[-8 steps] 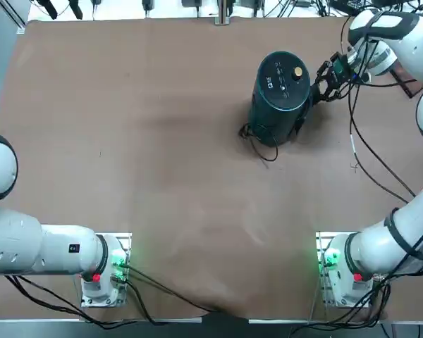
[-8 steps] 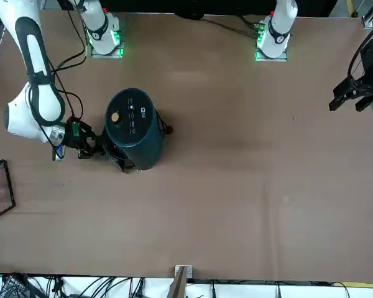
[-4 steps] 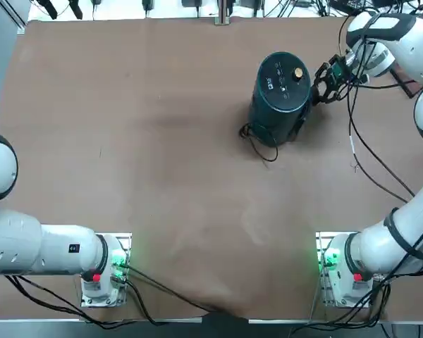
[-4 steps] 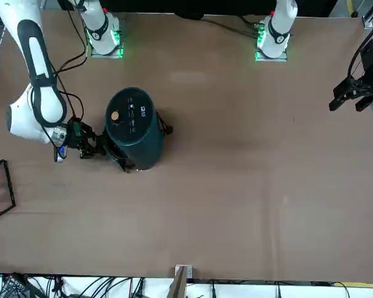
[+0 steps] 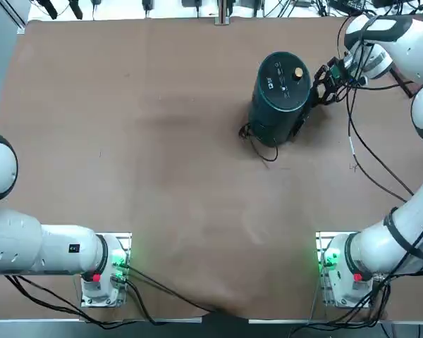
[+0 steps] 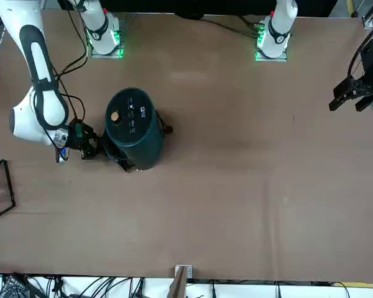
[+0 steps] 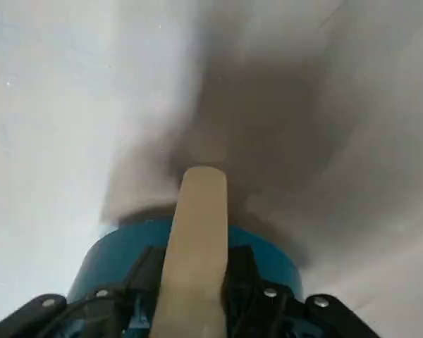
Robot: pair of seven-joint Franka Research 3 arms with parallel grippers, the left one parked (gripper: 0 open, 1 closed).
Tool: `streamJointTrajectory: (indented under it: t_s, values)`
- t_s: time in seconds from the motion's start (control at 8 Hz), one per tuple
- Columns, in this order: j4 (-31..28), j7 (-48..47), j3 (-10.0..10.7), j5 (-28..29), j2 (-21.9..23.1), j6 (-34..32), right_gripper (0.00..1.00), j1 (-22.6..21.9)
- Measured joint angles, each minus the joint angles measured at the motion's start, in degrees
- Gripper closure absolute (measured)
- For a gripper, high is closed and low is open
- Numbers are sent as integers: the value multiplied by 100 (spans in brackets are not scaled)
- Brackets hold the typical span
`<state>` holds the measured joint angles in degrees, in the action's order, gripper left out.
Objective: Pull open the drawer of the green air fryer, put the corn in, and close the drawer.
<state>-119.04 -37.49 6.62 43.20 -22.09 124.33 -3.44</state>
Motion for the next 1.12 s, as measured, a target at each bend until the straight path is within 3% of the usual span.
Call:
streamJointTrajectory:
  t_s: [1.12]
  values:
    - [128, -480, 22, -38, 149, -332, 54, -22]
